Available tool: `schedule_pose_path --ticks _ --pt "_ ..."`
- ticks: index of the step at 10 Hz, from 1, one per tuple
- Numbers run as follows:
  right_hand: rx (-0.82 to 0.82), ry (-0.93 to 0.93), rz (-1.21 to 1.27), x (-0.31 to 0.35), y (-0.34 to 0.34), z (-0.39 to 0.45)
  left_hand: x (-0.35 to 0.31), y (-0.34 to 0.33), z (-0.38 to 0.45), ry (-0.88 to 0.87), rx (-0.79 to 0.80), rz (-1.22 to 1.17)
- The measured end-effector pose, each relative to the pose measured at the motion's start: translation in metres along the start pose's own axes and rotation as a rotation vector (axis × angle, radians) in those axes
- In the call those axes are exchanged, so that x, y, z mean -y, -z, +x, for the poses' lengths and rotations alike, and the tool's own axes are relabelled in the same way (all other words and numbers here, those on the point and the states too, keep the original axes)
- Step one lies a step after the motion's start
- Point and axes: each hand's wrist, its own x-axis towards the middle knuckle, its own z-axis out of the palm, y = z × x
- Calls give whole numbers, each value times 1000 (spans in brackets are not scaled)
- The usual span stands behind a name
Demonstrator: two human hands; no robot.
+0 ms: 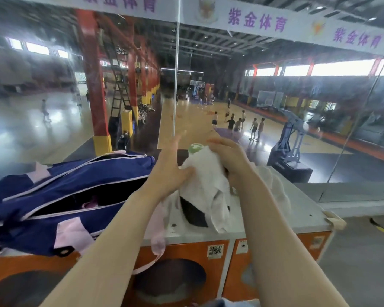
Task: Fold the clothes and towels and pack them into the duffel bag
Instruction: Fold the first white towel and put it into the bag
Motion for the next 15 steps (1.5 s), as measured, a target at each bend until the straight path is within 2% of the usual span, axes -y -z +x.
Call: schedule_pose_path --ticks 1,2,3,4,5,6,7,8,9,10,11,12,13,14,15 --pt "-6 -88 212 -6 -14 9 -1 2 4 -156 251 38" --pt "-56 -136 286 -21 -22 17 1 1 11 -136 296 54" --pt "-107 -234 362 -28 -20 21 7 -5 21 -265 278 259" --pt "-97 -297 443 -35 -10 26 18 -2 30 -148 200 248" --pt "-77 -295 493 -40 -3 29 28 2 32 66 123 103" --pt "-66 -297 495 -44 3 28 34 -3 33 153 75 72" --pt "-117 -249 294 -50 16 26 42 1 41 388 -157 -115" --pt "-221 -174 134 -58 33 23 53 22 41 625 -274 -360" --pt "-314 -179 173 -63 42 19 58 37 31 688 -322 -695" --pt "-381 -186 201 -68 44 19 61 45 28 659 -356 -859" --pt "-118 -306 89 -76 40 21 59 48 27 630 -264 -833" --pt "481 -508 -372 -70 33 2 53 44 27 589 -247 -650" --pt "947 -740 -693 -59 24 -20 49 40 28 456 -274 -371" --pt "699 -677 -718 -49 27 -15 43 41 27 327 -282 -189" --pt "230 -335 -717 -56 36 7 38 43 24 242 -248 -30"
